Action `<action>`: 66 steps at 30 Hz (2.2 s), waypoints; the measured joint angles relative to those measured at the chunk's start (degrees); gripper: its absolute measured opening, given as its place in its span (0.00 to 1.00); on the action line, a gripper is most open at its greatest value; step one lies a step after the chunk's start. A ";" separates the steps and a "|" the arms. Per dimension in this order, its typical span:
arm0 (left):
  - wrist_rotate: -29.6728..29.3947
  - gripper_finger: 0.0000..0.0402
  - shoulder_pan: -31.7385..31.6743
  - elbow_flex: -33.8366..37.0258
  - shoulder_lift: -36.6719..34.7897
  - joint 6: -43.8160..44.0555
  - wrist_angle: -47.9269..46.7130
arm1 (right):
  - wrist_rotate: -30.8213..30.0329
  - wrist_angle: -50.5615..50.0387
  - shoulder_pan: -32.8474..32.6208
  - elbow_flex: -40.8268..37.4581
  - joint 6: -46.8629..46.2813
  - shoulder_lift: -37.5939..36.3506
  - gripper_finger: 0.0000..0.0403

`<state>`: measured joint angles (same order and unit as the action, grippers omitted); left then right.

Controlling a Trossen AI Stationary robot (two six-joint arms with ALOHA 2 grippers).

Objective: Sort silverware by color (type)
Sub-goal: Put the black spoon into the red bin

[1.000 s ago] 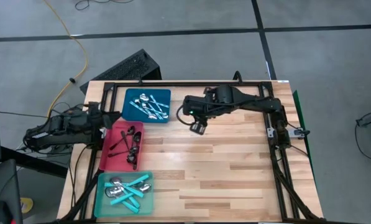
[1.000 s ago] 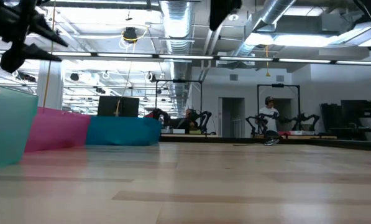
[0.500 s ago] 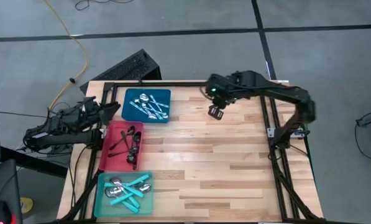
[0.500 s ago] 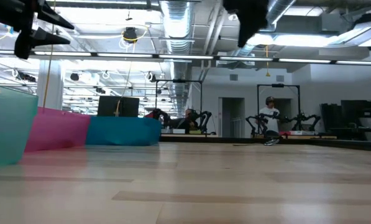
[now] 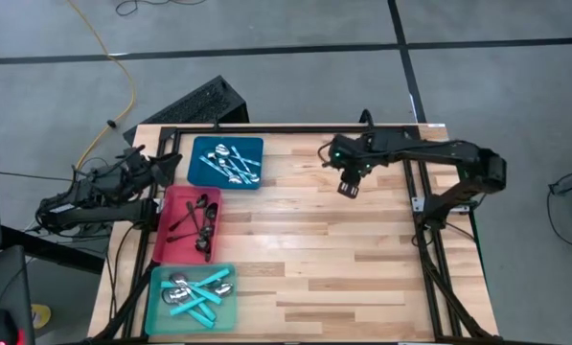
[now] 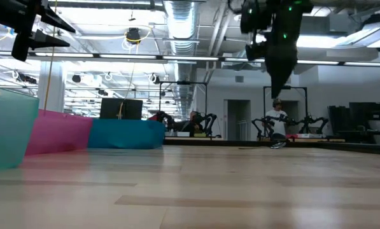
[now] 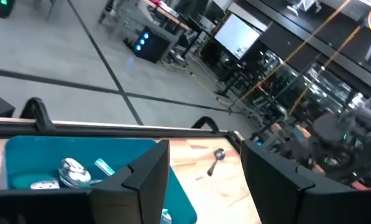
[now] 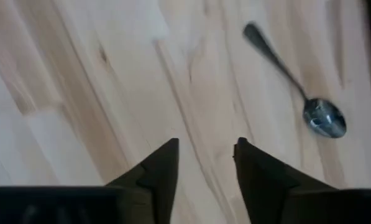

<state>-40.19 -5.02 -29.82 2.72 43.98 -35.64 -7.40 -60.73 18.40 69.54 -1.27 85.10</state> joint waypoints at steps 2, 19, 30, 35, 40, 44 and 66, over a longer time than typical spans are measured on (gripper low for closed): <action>-1.10 0.46 0.00 0.00 0.00 0.05 0.00 | 0.00 0.06 0.80 -0.18 2.89 0.89 0.48; 2.19 0.46 -0.01 0.00 0.00 -2.81 -0.94 | 1.64 5.19 11.90 -0.27 32.25 9.14 0.51; -3.74 0.46 -0.02 0.00 0.02 -2.86 -0.98 | 5.93 20.33 17.75 -7.06 42.43 9.91 0.50; -3.78 0.46 -0.02 0.00 0.00 -2.61 -1.09 | 5.84 25.99 19.97 -10.83 45.38 9.88 0.50; -4.10 0.46 -0.02 0.00 0.01 -2.55 -1.11 | 5.98 28.88 22.07 -13.40 45.58 9.88 0.50; -4.15 0.46 -0.02 0.00 0.02 -2.35 -1.27 | 6.17 30.06 22.97 -14.76 47.12 9.88 0.50; -4.17 0.46 -0.02 0.00 0.02 0.30 -5.07 | 5.79 24.09 22.36 -7.38 50.36 21.58 0.48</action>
<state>-44.36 -5.04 -29.82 2.74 44.28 -40.70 -1.61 -36.64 40.75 62.16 49.09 106.68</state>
